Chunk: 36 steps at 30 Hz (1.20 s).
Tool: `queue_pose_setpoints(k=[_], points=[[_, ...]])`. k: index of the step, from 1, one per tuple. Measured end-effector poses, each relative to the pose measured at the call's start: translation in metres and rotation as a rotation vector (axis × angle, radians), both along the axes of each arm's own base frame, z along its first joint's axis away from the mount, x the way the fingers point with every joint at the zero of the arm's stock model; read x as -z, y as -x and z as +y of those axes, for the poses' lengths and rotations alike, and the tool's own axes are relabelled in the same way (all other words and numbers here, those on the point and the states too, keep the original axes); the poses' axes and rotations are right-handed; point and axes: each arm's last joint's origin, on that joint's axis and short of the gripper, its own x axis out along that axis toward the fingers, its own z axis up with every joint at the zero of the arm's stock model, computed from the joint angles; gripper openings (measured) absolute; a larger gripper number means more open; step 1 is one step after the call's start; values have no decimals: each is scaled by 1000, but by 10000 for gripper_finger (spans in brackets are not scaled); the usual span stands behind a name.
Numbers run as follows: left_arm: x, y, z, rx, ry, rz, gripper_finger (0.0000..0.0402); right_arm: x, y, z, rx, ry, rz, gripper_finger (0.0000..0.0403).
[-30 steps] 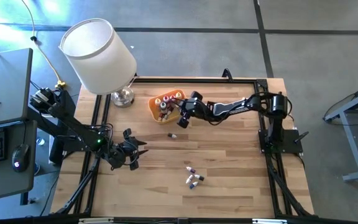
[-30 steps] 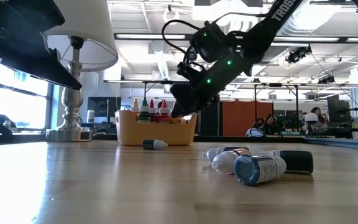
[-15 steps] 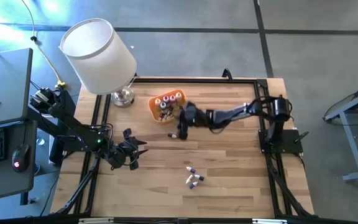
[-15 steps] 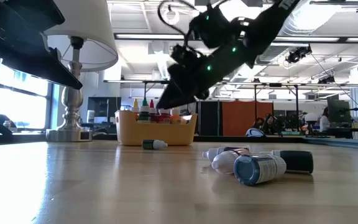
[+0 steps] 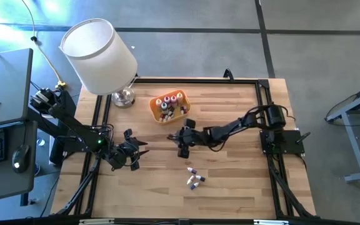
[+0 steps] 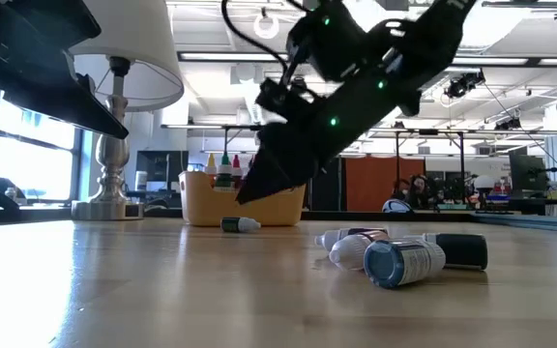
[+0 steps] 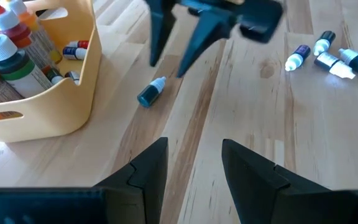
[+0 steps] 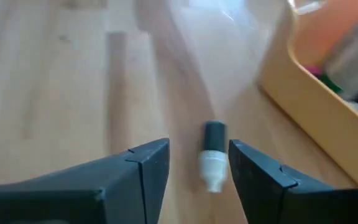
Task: Pick & Place food coloring
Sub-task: Put the small black food coloring bottle into the bin
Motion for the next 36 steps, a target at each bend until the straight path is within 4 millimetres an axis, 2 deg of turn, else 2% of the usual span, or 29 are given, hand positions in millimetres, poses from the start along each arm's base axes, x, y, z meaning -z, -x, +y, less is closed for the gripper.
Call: queue_pose_setpoints(k=[9,16,22,27,32,34,36], points=[[0,0,0,5,-14,2,149,26,-5,-23,39,-97,18,160],[0,0,0,14,-28,8,149,48,-9,-26,65,-97,0,149],[0,0,0,15,-30,9,149,51,-9,-26,72,-84,8,112],[0,0,0,16,-29,10,149,51,-10,-27,73,-86,-8,68],[0,0,0,15,-22,9,149,38,-11,-28,73,-92,-62,68],[0,0,0,14,-21,9,149,25,-11,-31,99,-81,-107,75],[0,0,0,12,-18,7,149,2,-11,-36,146,-52,-178,87]])
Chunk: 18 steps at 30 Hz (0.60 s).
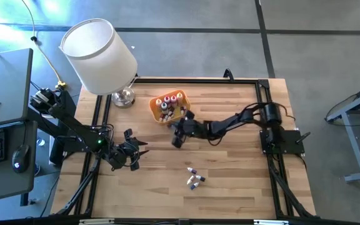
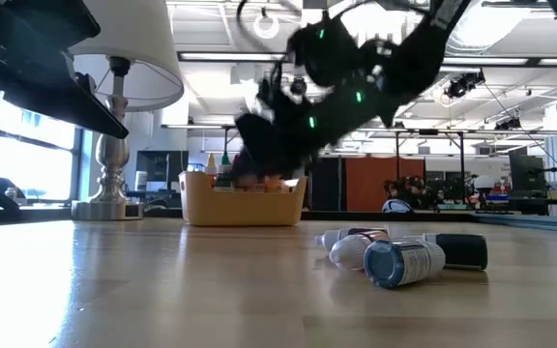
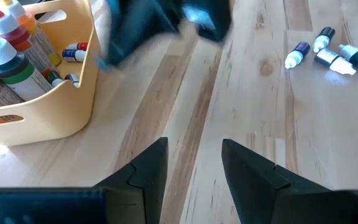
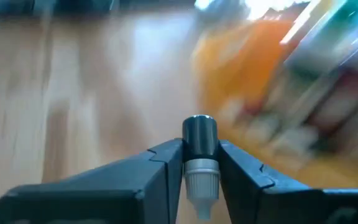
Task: Pick & Place food coloring
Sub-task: Put the small black food coloring bottle into the bin
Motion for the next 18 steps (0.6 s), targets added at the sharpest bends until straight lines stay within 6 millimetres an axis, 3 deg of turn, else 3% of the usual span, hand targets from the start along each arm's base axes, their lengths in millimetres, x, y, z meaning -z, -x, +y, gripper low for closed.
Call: queue_pose_setpoints(k=[3,7,13,18], points=[[0,0,0,-10,16,-5,149,-23,2,-13,85,72,-49,93],[0,0,0,-20,34,-10,149,-34,7,-41,138,127,-43,79],[1,0,0,-22,36,-5,149,-17,19,-80,110,-12,87,87],[1,0,0,-22,36,-5,149,-19,20,-87,102,16,76,122]])
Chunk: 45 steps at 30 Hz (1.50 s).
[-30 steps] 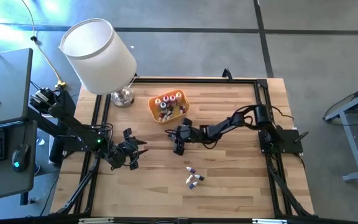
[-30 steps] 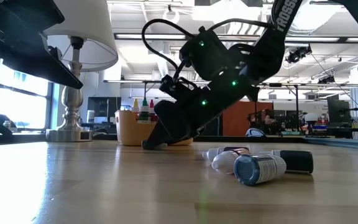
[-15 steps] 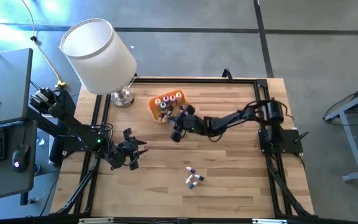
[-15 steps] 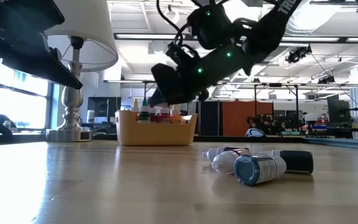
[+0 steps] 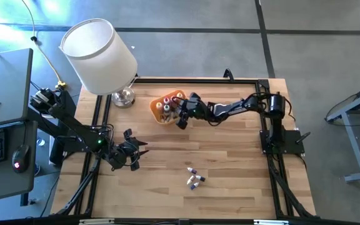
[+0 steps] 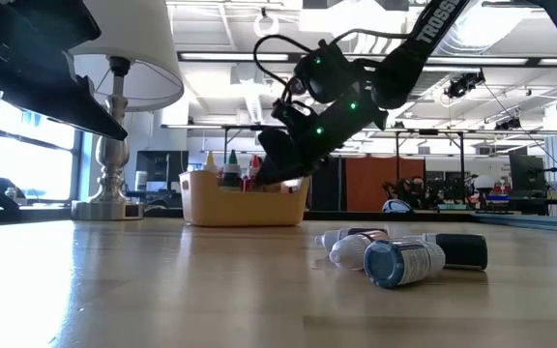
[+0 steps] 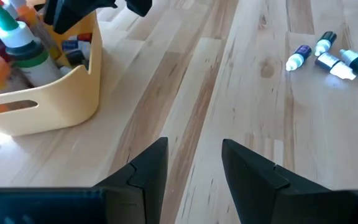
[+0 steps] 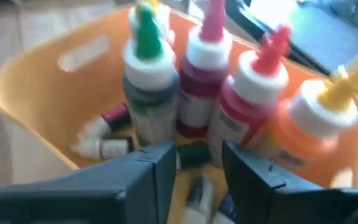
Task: Pick & Place food coloring
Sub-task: Put the small black food coloring bottle into the bin, then put the small purple food coloring bottle into the bin
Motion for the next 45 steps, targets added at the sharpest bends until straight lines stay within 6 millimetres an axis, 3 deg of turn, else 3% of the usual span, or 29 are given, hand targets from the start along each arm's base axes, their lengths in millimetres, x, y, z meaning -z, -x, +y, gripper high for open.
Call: queue_pose_setpoints(k=[7,10,15,18,21,26,33,39,45], points=[[0,0,0,3,-6,1,149,-6,-5,11,-64,23,-47,165],[0,0,0,3,-3,-2,149,-20,-6,25,-121,35,-79,170],[-3,-2,-2,32,32,-20,149,-63,3,71,-251,62,-107,160],[-7,-7,-7,85,49,-62,149,-90,19,104,-335,51,-94,148],[-13,-15,-13,144,37,-141,149,-104,41,136,-422,43,6,137],[-12,-32,-28,299,-32,-238,149,-97,83,175,-471,-88,258,126],[1,-77,-20,278,-34,-291,149,-53,118,213,-454,-238,317,106],[14,-135,-6,494,49,-203,149,-34,139,213,-409,-405,371,88],[32,-184,-8,637,35,-126,156,-26,157,205,-312,-481,376,83]])
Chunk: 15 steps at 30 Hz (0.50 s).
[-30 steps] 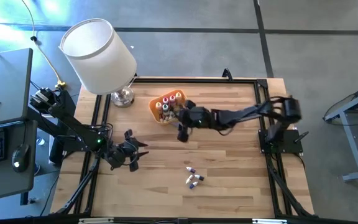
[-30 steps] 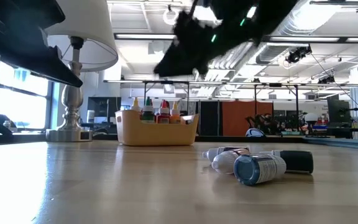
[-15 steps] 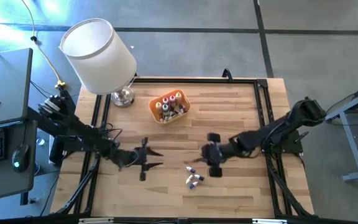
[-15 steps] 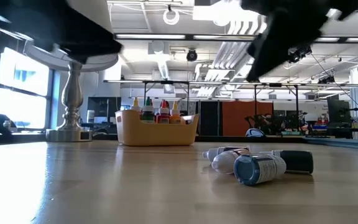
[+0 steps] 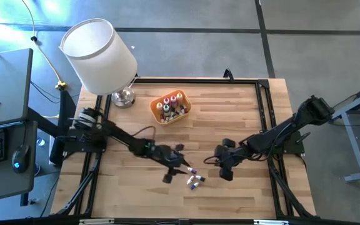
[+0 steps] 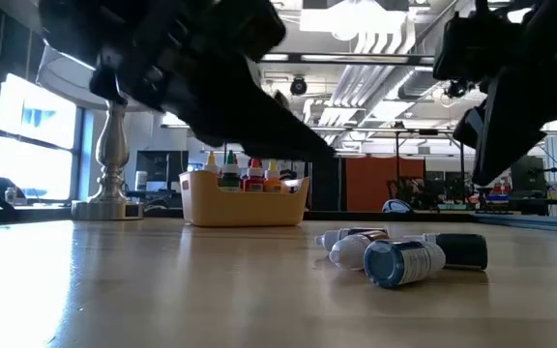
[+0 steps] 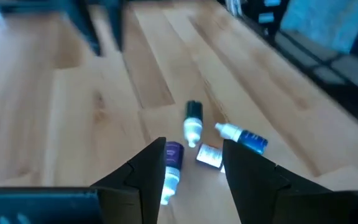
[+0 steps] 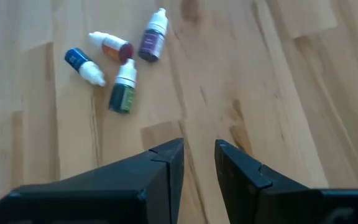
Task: Pick & Place food coloring
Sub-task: Put the small purple food coloring bottle into the bin
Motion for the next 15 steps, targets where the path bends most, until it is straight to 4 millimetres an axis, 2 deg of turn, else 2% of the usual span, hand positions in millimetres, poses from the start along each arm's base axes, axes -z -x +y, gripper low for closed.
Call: queue_pose_setpoints(k=[5,9,12,15], points=[[14,-28,-8,30,-101,48,177,4,8,-5,23,29,-3,83],[23,-43,-6,8,-151,139,196,5,9,-6,29,33,-10,83],[33,-48,-2,-16,-157,225,199,4,7,-5,45,42,-41,83],[39,-52,1,-35,-147,226,197,3,6,-5,48,42,-53,83]])
